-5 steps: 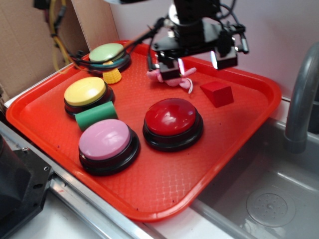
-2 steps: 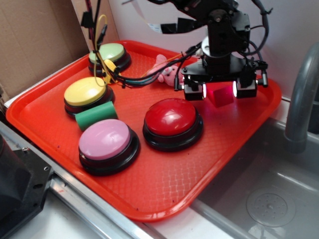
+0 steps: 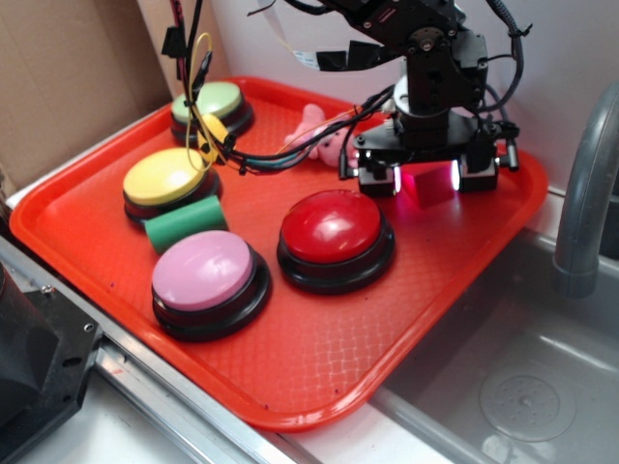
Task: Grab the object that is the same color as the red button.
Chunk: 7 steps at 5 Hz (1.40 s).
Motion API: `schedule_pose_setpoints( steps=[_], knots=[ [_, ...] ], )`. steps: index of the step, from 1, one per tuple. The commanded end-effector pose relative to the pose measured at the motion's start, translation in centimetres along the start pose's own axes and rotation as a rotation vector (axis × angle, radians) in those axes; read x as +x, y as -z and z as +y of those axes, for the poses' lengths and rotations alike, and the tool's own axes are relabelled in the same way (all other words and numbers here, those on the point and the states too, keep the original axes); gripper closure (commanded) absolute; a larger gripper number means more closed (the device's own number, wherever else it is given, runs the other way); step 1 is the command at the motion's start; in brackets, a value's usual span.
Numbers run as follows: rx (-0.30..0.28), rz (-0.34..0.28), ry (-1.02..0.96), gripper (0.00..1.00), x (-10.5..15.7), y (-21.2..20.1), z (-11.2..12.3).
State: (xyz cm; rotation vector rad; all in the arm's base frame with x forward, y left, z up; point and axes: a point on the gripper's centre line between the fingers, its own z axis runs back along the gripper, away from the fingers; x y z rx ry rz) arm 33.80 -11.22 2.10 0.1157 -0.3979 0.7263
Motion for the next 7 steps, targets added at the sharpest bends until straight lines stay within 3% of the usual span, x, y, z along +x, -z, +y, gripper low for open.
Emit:
schedule_pose_setpoints(
  steps=[1, 3, 4, 6, 7],
  knots=[
    [-0.017, -0.024, -0.048, 1.0, 2.3, -1.3, -0.1],
    [0.039, 0.027, 0.194, 1.0, 3.8, -5.7, 2.1],
    [-0.013, 0.051, 0.286, 1.0, 5.7, -8.6, 4.3],
    [-0.062, 0.158, 0.567, 1.0, 9.6, -14.6, 9.6],
    [-0.137, 0.157, 0.624, 1.0, 10.2, -16.4, 12.1]
  ],
)
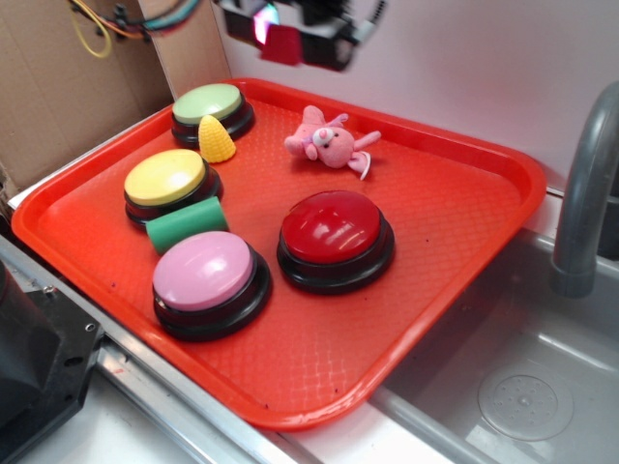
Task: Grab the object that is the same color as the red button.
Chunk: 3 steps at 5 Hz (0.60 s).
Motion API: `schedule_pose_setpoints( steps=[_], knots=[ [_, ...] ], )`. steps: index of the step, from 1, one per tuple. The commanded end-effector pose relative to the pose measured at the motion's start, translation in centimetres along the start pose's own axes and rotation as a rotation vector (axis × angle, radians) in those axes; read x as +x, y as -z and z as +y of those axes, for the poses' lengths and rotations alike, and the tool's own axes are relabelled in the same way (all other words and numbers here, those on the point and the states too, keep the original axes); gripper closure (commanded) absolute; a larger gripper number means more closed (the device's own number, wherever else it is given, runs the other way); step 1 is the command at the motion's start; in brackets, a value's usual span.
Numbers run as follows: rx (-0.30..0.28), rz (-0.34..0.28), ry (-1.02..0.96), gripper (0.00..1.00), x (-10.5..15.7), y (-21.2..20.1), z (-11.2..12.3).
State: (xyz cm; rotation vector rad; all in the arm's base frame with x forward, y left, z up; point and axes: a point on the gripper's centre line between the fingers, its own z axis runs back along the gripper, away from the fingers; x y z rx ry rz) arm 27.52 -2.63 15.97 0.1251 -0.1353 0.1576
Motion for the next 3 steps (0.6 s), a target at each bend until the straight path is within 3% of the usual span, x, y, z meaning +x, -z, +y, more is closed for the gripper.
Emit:
schedule_pose_setpoints(
  steps=[1, 2, 3],
  knots=[
    [-0.134, -0.139, 0.045, 1.0, 0.3, -5.4, 5.2],
    [-0.159, -0.167, -0.024, 1.0, -0.1, -5.6, 6.2],
    [-0.085, -0.152, -0.165, 1.0, 0.3, -4.9, 6.4]
  ],
)
